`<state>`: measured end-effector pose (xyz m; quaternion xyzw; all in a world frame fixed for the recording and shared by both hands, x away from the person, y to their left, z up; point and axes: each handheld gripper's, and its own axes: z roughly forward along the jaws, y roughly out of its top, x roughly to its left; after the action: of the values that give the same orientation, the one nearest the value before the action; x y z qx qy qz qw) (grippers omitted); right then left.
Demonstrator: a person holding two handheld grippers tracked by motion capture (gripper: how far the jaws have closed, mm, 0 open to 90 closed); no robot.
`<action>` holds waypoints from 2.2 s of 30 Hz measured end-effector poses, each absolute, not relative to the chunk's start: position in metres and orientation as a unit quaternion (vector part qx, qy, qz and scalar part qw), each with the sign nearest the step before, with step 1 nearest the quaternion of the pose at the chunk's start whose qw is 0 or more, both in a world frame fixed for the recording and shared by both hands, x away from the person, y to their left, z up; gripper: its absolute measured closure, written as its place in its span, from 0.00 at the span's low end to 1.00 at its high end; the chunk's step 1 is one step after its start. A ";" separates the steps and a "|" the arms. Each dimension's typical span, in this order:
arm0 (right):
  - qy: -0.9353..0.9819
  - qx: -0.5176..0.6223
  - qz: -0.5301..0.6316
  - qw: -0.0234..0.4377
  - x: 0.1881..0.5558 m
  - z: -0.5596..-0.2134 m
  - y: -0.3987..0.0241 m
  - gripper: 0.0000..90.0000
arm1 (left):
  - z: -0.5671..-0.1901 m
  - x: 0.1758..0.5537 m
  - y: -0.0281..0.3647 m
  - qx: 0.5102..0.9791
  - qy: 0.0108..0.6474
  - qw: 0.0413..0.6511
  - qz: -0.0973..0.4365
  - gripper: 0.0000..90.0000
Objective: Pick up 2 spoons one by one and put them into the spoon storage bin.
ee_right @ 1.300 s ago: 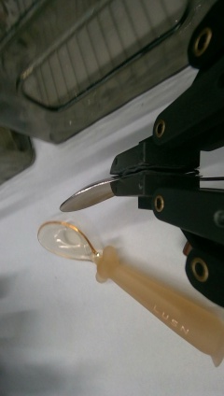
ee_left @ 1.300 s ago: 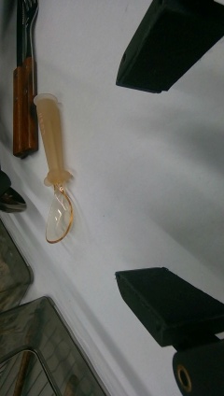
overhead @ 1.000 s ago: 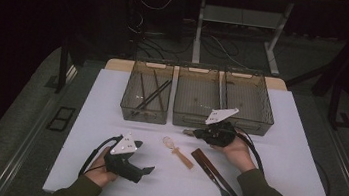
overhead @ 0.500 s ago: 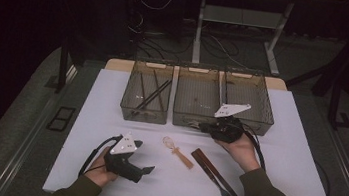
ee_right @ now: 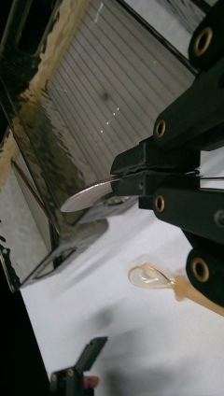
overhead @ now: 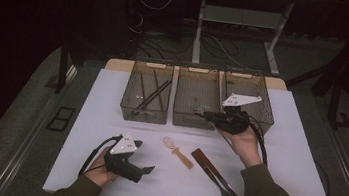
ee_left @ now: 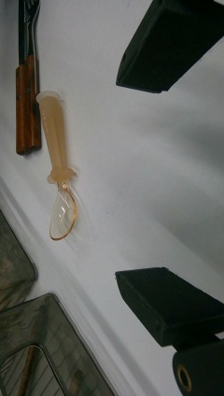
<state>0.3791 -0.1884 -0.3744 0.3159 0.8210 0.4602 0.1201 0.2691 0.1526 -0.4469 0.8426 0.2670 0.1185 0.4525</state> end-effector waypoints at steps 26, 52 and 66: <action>0.798 0.359 0.457 0.162 0.426 -0.326 -0.170 0.98 | -0.445 0.269 0.153 0.840 0.264 0.459 0.116 0.07; 0.772 0.408 0.456 0.174 0.482 -0.325 -0.143 0.98 | -0.444 0.268 0.151 0.838 0.258 0.467 0.115 0.07; 0.789 0.416 0.420 0.168 0.497 -0.359 -0.134 0.98 | -0.444 0.268 0.151 0.841 0.254 0.465 0.111 0.07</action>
<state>0.4967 -0.1343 -0.3592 0.4160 0.7886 0.4204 0.1682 0.2680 0.1511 -0.4438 0.8409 0.2540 0.1110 0.4649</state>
